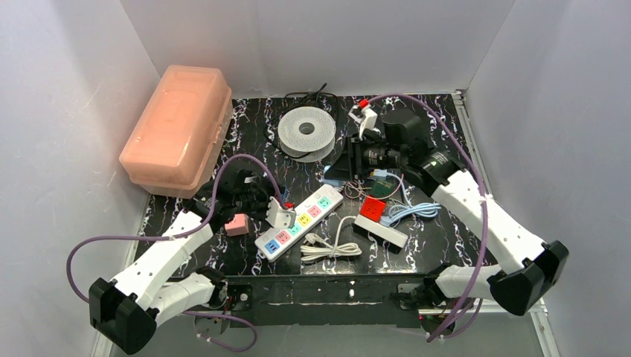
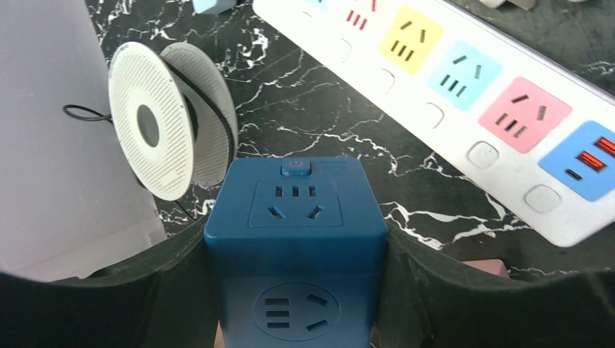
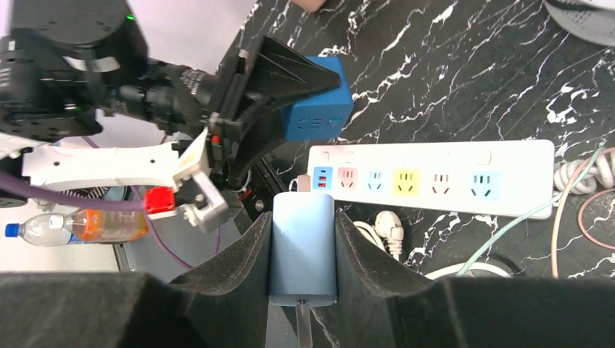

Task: Pull the plug off the socket
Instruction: Remove the plug from the socket, then place the socket at the center of the board.

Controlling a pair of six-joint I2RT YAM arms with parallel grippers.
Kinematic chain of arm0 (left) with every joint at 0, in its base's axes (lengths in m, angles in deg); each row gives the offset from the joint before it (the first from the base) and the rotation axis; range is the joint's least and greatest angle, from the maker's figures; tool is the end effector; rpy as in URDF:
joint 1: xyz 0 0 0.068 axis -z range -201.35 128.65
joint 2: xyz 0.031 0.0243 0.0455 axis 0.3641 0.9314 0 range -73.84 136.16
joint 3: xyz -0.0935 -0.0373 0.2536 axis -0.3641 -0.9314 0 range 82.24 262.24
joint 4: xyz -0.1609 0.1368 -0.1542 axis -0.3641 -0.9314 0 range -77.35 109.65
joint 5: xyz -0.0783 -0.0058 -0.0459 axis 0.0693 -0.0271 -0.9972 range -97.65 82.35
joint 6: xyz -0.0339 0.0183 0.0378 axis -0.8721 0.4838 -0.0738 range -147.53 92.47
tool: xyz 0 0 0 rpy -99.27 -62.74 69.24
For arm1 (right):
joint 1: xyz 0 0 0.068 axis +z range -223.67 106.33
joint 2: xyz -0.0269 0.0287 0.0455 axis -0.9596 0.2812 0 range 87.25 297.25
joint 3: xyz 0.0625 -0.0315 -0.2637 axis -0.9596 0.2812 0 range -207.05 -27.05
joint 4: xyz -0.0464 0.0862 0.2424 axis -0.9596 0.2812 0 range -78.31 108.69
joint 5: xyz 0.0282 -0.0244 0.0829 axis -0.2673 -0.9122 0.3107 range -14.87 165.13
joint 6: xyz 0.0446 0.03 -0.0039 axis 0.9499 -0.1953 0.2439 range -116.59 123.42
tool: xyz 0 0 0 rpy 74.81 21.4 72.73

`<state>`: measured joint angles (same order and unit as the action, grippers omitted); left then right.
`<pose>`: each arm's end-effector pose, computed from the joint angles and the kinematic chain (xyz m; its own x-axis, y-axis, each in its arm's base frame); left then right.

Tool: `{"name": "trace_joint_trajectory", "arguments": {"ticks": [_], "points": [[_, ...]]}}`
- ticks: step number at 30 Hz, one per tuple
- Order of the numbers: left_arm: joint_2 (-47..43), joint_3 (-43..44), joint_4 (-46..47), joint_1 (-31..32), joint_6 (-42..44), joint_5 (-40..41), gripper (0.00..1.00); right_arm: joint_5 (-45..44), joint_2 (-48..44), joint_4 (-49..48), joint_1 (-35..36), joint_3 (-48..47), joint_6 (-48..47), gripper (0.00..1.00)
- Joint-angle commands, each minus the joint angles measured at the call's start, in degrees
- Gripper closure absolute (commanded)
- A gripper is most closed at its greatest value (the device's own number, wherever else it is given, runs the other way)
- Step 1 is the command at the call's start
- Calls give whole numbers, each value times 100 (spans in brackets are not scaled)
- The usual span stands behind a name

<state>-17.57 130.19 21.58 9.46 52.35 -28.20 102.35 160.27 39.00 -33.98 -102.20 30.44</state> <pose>0.1922 -0.1292 0.3450 0.7503 0.6257 -0.2132 0.2312 0.0538 0.9714 0.2059 0.1919 0.3901 -0.6944 -0.0512 -0.7178 -0.6410 0.4974 0.5846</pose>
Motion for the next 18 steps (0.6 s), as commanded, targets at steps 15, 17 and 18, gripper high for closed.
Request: {"name": "trace_joint_trajectory", "arguments": {"ticks": [15, 17, 18], "points": [[1170, -381, -105, -589, -414, 1360, 100, 568, -101, 763, -1716, -1582, -321, 99], [1463, -307, -390, -790, -682, 1468, 100, 567, 124, 759, -2040, -1984, -235, 99], [1599, -273, -528, -871, -710, 1504, 100, 604, 259, 744, -2187, -2187, -181, 99]]}}
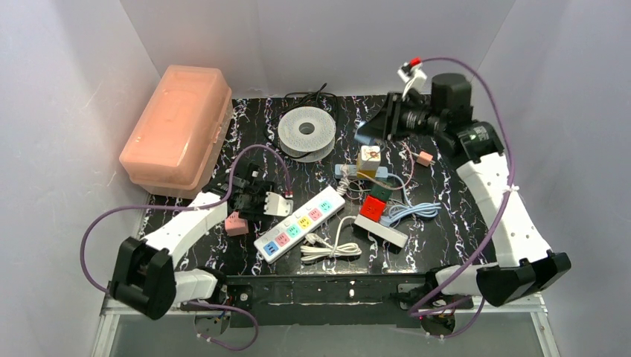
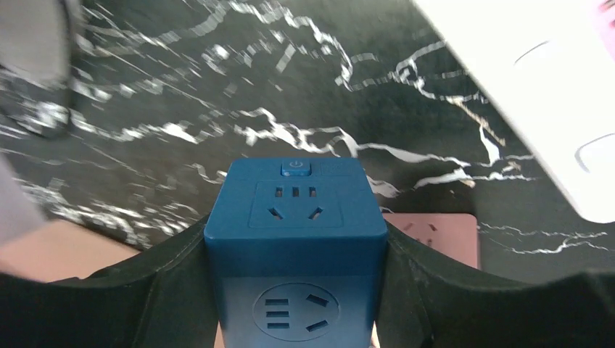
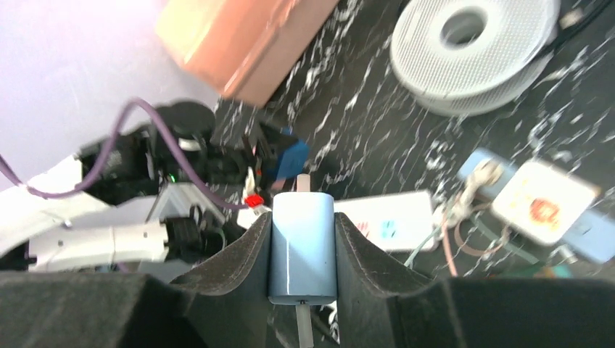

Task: Pull the plug off the socket
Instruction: Place the socket at the center of the board, then place the plug at the center of the board.

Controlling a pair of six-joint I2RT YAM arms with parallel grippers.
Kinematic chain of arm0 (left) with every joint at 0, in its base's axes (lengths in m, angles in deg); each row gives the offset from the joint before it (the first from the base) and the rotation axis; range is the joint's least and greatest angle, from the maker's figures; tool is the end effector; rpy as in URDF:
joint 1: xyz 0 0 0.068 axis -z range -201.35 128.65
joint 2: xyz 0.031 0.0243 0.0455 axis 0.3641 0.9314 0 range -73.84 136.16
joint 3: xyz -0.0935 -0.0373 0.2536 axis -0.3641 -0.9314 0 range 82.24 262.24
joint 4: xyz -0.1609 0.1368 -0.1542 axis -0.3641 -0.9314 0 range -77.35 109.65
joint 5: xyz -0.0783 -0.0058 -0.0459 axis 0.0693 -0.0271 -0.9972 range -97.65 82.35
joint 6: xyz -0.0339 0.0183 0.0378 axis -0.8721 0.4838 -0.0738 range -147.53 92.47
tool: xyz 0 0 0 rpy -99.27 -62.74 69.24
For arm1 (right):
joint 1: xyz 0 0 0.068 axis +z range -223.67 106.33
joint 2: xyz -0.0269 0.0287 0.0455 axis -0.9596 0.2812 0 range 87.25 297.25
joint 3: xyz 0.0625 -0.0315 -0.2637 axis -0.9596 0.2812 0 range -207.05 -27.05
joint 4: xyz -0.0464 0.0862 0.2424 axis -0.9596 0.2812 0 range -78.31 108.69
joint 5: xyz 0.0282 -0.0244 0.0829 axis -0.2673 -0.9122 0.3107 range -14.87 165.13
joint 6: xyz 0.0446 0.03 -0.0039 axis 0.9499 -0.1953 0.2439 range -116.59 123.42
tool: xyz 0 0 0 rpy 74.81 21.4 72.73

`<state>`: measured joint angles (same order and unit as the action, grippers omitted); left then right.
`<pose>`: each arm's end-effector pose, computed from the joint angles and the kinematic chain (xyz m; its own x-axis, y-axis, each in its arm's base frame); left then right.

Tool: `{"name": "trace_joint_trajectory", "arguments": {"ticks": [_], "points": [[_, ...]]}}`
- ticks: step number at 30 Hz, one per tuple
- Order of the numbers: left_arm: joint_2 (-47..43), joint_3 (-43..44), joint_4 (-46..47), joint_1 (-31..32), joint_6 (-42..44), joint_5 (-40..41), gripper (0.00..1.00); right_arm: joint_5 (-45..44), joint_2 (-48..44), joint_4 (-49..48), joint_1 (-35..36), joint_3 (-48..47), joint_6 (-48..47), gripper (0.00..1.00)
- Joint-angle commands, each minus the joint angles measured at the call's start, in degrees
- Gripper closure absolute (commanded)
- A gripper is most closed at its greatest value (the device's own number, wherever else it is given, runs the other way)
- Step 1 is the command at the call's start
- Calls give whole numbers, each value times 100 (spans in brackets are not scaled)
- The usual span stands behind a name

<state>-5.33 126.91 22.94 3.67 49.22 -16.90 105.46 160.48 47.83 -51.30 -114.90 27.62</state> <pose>0.2458 -0.1210 0.2766 0.4662 0.8426 -0.2697 0.4367 0.0459 0.8984 0.2365 0.1166 0.4478 -0.6221 0.1267 -0.7726 -0.5569 0.6221 0.5504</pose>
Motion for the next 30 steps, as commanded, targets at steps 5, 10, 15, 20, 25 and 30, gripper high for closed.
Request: {"name": "trace_joint_trajectory", "arguments": {"ticks": [5, 10, 15, 20, 25, 30], "points": [[781, -180, -382, -516, -229, 536, 100, 10, 1056, -114, -1264, -1740, 287, 99], [1046, -205, -364, -518, -180, 508, 100, -390, 1794, -232, -1867, -2062, 374, 99], [1368, -1, -651, -522, -303, 571, 85, -530, 2677, 10, -1903, -2322, 295, 99], [1354, -39, -690, -518, -313, 486, 48, -574, 3234, -117, -1913, -2290, 363, 99], [1196, -88, -566, -524, -301, 401, 2, -624, 3880, -187, -1912, -2708, 655, 99], [967, 196, -884, -524, -408, 232, 2, -1042, 4750, 9, -1913, -3650, 892, 99]]}}
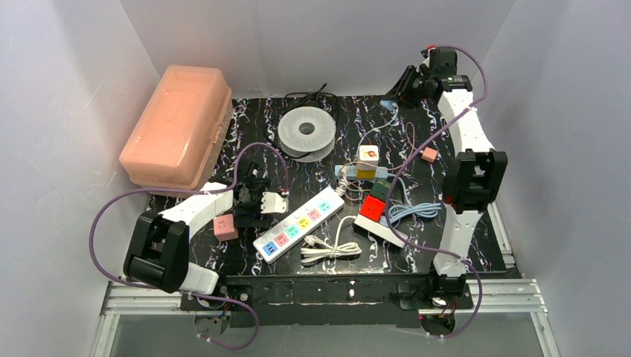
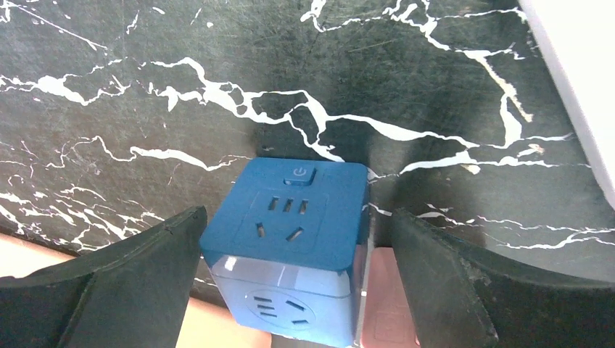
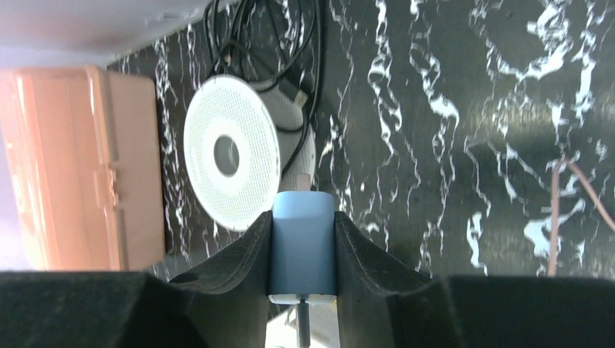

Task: Pull the plug off the socket
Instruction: Place the plug at the center of the board.

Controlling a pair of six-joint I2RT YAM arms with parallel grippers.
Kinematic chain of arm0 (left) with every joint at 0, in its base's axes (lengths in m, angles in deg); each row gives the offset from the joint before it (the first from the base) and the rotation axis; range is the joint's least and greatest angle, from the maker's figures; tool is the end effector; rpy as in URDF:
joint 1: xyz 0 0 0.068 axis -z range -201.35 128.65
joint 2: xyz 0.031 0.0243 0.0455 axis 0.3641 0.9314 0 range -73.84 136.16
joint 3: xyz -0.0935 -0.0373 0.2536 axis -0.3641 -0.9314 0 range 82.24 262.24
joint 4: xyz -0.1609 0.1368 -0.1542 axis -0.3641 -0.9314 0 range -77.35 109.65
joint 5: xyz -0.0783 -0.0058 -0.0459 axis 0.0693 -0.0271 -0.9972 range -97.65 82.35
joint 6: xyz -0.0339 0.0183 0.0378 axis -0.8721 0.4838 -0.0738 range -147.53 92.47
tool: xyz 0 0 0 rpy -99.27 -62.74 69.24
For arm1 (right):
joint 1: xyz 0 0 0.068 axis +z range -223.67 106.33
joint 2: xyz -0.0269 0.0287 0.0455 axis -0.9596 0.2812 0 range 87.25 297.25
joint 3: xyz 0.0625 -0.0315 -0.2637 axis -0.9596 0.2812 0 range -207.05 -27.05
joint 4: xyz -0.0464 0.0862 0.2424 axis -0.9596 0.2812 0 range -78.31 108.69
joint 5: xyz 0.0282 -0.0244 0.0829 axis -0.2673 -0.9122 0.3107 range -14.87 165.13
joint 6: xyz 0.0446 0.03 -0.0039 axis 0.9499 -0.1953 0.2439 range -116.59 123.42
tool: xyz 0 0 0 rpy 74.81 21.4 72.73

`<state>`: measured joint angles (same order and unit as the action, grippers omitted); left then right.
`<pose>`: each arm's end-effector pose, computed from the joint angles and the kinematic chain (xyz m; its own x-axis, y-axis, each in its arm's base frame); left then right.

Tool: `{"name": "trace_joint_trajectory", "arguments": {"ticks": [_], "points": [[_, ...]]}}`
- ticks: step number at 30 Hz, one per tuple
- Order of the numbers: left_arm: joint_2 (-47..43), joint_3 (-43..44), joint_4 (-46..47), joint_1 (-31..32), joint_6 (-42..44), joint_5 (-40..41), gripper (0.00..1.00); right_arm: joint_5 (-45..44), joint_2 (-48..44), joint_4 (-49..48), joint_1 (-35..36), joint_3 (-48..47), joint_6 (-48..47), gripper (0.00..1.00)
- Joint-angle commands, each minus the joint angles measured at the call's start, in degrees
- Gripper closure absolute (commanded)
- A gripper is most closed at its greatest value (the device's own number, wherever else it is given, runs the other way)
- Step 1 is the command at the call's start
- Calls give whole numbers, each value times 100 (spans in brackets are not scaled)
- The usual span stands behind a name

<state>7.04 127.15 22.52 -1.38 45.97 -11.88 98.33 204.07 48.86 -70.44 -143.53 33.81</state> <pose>0.2843 -0.1061 0.2190 0.2365 0.9314 -0.2767 0.6055 0.0815 0.7917 0.4675 0.0403 0.3427 -0.7083 0.4258 -0.5629 -0.0063 0.7937 0.6083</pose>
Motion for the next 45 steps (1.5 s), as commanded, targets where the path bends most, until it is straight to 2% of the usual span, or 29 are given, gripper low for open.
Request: {"name": "trace_joint_trajectory", "arguments": {"ticks": [1, 4, 8, 11, 13, 15, 18, 21, 24, 26, 31, 38, 45], "points": [[-322, 210, -861, -16, -94, -305, 2, -435, 540, -13, 2, -961, 290, 99], [-468, 356, -1021, -15, -169, -447, 2, -860, 898, 232, -4, -1263, 303, 99], [-625, 679, -1344, -15, -417, -718, 2, -1319, 1076, 293, -8, -1042, 243, 99], [-776, 1010, -1879, 2, -617, -1344, 2, -1512, 1261, 325, -31, -865, 222, 99], [-1100, 876, -2191, 149, -583, -1831, 2, -1568, 1438, 478, -41, -978, 241, 99], [-1355, 641, -2187, 425, -649, -1946, 2, -1648, 1610, 735, -43, -1135, 272, 99], [-1252, 682, -2435, 740, -1252, -2077, 2, -1819, 1741, 1000, -41, -1135, 332, 99], [-933, 931, -2687, 1039, -1994, -2191, 2, -1848, 1666, 888, -41, -696, 363, 99], [-577, 1044, -2686, 1215, -2688, -2092, 2, -1776, 1707, 901, -41, -495, 355, 99], [-465, 1012, -2682, 1293, -2824, -1959, 2, -1687, 1793, 932, -41, -495, 354, 99], [-524, 949, -2660, 1326, -2768, -1831, 2, -1498, 1951, 1049, -41, -734, 274, 99], [-561, 927, -2617, 1326, -2512, -1512, 2, -1756, 1347, 944, -58, -607, 82, 99], [-650, 1169, -2778, 1323, -2551, -1411, 2, -1455, 935, 686, -51, -429, 68, 99]]}}
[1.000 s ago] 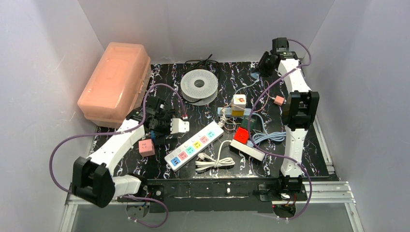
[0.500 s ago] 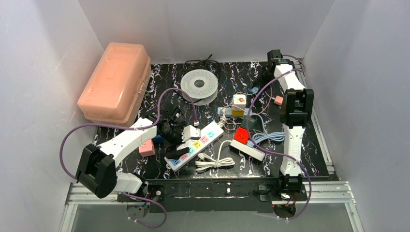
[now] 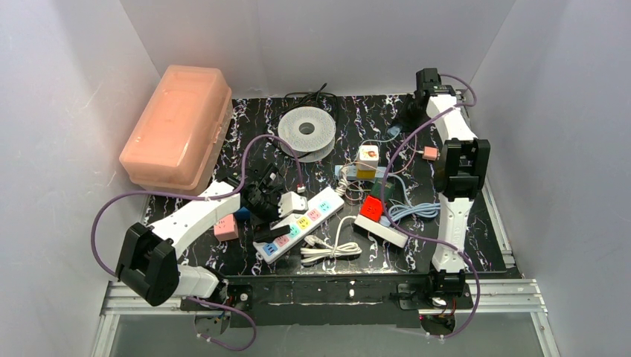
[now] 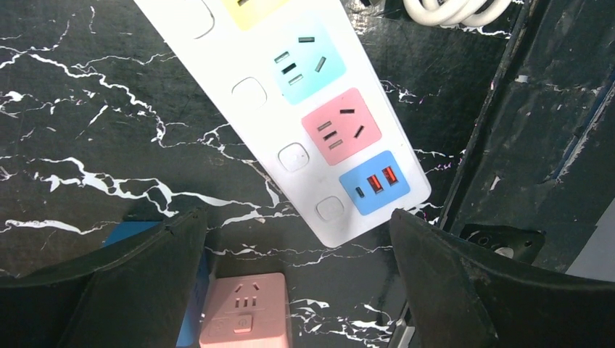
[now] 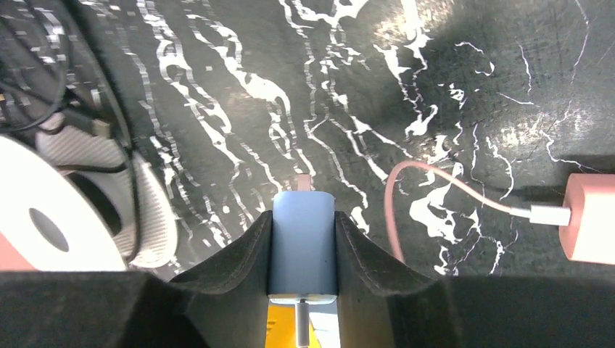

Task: Pull the plug off the socket
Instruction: Place the plug at the center of the board.

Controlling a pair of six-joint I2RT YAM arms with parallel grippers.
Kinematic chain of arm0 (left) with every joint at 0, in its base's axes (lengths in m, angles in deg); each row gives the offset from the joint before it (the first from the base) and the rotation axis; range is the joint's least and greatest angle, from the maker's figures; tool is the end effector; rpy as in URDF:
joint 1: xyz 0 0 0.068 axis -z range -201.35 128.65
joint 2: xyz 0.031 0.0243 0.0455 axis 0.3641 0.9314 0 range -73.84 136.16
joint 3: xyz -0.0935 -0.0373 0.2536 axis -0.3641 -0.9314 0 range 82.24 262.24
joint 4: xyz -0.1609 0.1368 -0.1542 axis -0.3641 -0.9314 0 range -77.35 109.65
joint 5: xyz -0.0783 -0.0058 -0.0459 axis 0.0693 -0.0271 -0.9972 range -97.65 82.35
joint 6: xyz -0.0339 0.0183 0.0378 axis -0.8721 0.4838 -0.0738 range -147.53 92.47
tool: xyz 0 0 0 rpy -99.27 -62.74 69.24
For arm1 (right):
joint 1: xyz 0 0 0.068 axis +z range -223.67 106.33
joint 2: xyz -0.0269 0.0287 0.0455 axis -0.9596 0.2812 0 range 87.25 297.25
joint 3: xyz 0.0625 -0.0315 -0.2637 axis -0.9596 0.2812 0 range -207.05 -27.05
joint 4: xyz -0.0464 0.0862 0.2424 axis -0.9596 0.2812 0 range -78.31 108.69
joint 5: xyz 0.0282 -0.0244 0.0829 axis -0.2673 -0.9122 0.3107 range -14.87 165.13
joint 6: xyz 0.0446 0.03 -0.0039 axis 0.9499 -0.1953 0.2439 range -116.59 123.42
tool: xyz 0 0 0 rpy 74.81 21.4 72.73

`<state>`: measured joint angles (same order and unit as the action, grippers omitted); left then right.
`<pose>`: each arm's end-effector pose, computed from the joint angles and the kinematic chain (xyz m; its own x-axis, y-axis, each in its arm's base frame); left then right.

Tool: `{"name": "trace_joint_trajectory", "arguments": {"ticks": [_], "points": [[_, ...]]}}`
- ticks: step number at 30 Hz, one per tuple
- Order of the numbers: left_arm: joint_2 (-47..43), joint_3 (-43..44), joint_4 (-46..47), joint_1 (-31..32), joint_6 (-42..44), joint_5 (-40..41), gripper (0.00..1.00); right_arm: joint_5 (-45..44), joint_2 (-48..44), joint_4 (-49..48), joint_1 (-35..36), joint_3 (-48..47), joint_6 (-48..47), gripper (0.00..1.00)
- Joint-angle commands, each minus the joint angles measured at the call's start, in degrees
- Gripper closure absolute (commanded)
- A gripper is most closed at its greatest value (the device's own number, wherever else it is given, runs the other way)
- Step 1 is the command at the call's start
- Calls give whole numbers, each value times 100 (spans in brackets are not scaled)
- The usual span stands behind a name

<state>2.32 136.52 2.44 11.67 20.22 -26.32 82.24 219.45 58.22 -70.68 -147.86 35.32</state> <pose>0.2371 -0.1677 0.2662 0.1808 0.7187 -0.6714 0.8786 0.1887 0.4387 0.5064 0.0307 0.2269 -0.7803 0.4844 -0.3955 0.3475 0.8617 0.3699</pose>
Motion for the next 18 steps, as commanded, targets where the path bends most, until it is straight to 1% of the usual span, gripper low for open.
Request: {"name": "trace_joint_trajectory", "arguments": {"ticks": [1, 2, 3, 4, 11, 13, 16, 18], "points": [[-199, 278, -801, 18, 15, 40, 2, 180, -641, -305, -26, -4, -89, 99], [-214, 310, -823, 20, 15, 47, 2, 194, -645, -305, -26, -46, -114, 99], [-242, 348, -858, 19, 14, 38, 2, 199, -615, -276, -26, -134, -149, 22], [-261, 379, -881, 20, 23, 43, 2, 179, -571, -248, -30, -214, -183, 13], [-376, 470, -941, 20, 10, 128, 2, 95, -193, -126, -50, -453, -215, 10], [-413, 476, -933, 21, -7, 172, 2, 54, -362, -289, -35, -224, -172, 10], [-459, 457, -948, 12, -42, 198, 2, -47, -881, -805, 71, 227, -271, 9], [-470, 455, -988, 12, -98, 204, 2, -233, -1184, -746, 231, 180, -470, 9]]}}
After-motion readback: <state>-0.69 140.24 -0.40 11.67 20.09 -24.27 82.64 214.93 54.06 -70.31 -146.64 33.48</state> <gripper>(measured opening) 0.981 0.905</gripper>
